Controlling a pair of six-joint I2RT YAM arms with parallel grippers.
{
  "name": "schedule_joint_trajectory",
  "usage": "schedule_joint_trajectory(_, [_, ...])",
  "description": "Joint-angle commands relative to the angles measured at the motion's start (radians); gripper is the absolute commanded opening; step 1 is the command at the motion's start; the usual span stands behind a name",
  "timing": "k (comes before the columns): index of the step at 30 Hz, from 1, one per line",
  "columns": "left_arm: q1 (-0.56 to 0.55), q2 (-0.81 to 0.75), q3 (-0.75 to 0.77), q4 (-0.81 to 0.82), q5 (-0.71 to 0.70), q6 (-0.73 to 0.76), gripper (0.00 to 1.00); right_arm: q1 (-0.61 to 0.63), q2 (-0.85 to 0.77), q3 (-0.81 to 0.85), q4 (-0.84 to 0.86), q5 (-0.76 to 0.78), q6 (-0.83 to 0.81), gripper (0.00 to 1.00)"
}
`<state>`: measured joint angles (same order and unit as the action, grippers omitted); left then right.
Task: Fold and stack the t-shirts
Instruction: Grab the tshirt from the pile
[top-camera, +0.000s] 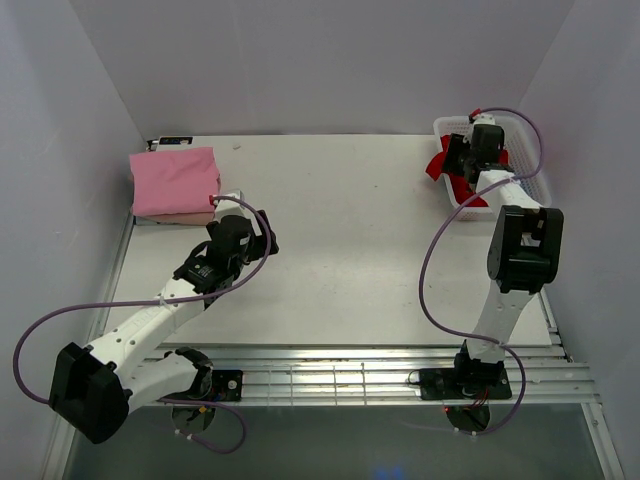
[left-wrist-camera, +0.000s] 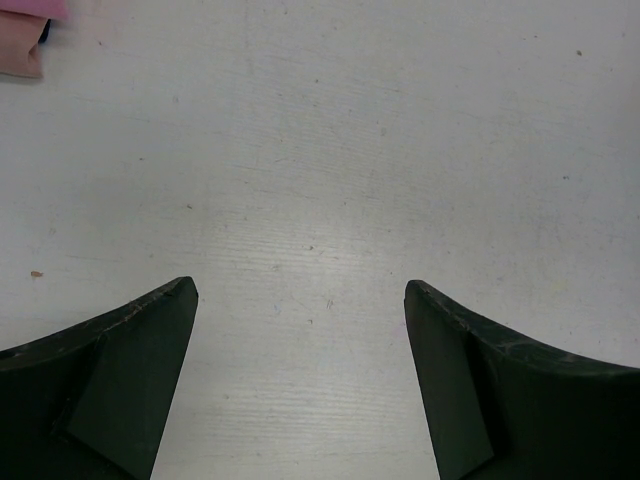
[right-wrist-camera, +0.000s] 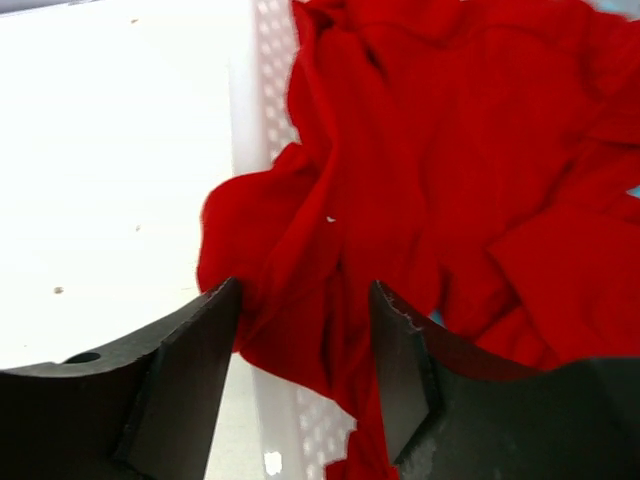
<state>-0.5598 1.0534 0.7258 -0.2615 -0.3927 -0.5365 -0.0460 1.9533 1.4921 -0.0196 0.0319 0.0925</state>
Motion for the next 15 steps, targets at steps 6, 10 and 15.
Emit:
schedule_joint_trajectory(6, [-0.003, -0.050, -0.022, -0.004, -0.015, 0.006, 0.95, -0.006, 0.072, 0.042, 0.052, -0.125, 0.023, 0.48])
schedule_joint_trajectory(10, [-0.003, -0.055, -0.032, -0.002, -0.015, 0.000, 0.95, -0.006, 0.058, 0.031, 0.064, -0.130, 0.033, 0.08])
schedule_joint_trajectory(15, [-0.003, -0.030, -0.032, -0.001, 0.011, -0.013, 0.95, -0.006, 0.033, 0.037, 0.053, -0.112, 0.018, 0.13])
